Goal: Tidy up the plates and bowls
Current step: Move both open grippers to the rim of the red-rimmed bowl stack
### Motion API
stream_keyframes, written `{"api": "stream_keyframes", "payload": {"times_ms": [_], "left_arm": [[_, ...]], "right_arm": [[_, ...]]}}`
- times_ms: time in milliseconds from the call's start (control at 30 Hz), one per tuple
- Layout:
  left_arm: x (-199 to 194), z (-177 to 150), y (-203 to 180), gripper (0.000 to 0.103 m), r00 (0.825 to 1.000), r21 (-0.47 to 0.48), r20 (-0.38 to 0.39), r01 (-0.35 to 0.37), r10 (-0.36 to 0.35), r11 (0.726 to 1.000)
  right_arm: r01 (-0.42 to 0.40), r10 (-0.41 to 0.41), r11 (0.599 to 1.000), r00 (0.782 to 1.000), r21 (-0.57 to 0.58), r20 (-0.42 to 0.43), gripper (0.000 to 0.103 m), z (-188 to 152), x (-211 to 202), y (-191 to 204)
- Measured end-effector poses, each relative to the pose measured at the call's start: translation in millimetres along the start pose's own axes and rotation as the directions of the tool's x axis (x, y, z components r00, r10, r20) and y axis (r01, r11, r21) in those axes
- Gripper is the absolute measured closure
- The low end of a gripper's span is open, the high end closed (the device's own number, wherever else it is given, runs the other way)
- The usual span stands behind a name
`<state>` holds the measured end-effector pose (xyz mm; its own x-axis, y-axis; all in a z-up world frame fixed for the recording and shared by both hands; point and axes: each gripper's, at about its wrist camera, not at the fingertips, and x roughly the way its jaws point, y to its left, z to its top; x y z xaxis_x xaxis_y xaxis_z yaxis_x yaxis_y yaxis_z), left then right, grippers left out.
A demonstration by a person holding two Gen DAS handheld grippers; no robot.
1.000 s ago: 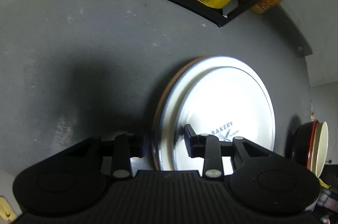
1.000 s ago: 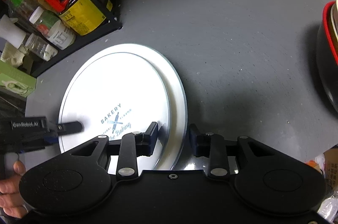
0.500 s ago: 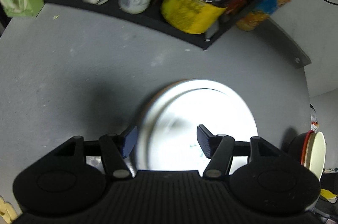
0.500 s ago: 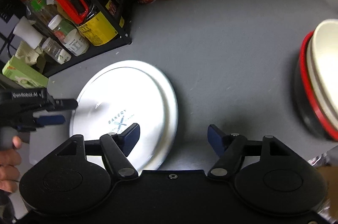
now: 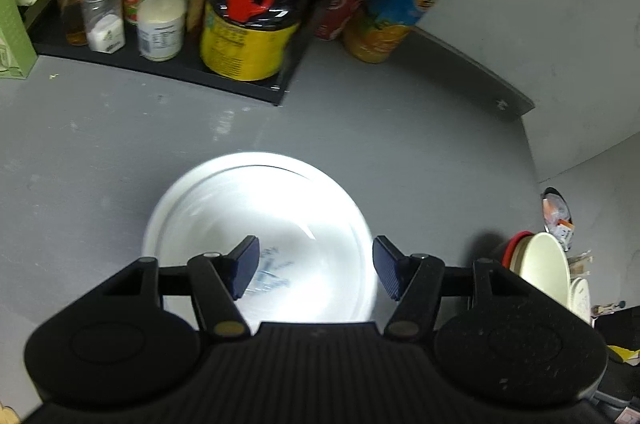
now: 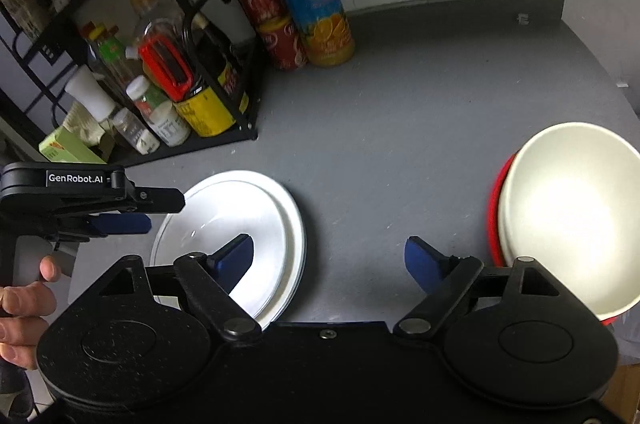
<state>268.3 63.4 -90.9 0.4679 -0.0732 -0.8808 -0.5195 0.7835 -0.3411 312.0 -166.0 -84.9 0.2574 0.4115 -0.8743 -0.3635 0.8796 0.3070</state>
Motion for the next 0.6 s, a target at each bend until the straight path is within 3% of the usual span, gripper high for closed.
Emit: {"api": "stream_keyframes", "payload": {"times_ms": [367,600], "left_arm": [[5,-10,-59,0.042,1.0,0.065,0.014,-0.014,0.013,0.998],[15,-16,-99,0.042,1.0,0.108,0.0,0.014,-0.014,0.994]], "right_arm": [[0.003,-0.006,0.999,0.997,0.044,0.071,0.021,3,-37,-53],[0.032,-0.042,0.995,0.994,0.096,0.104,0.02,0,-55,-92]]}}
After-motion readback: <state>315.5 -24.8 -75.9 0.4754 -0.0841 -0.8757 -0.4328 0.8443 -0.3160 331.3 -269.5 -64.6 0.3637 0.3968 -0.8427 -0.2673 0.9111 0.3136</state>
